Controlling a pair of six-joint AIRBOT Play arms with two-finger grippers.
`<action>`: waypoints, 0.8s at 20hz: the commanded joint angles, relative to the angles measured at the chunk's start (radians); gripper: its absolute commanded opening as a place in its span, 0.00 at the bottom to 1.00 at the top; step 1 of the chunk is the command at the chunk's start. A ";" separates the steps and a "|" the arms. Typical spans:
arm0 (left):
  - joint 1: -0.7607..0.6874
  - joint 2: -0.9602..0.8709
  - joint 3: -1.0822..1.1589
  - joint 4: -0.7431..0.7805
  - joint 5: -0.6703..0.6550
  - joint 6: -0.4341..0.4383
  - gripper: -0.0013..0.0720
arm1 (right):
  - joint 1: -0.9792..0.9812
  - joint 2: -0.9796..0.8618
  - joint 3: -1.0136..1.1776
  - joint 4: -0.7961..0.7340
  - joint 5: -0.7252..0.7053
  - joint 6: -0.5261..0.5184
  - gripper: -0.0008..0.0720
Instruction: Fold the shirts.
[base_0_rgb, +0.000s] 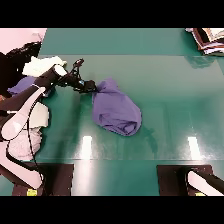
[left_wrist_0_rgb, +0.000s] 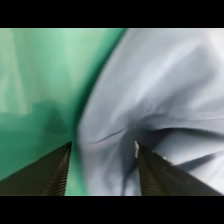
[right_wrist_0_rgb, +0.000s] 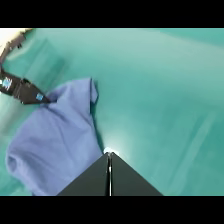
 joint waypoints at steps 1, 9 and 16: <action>-0.011 -0.017 0.007 -0.045 0.025 0.037 0.63 | 0.001 0.000 -0.111 0.002 -0.007 0.015 0.03; 0.027 0.005 0.329 0.037 -0.189 0.038 0.05 | 0.070 -0.001 -0.660 0.004 -0.214 0.035 0.18; 0.027 0.008 0.398 0.035 -0.244 0.037 0.05 | 0.316 -0.257 -0.957 0.183 -0.447 -0.050 0.69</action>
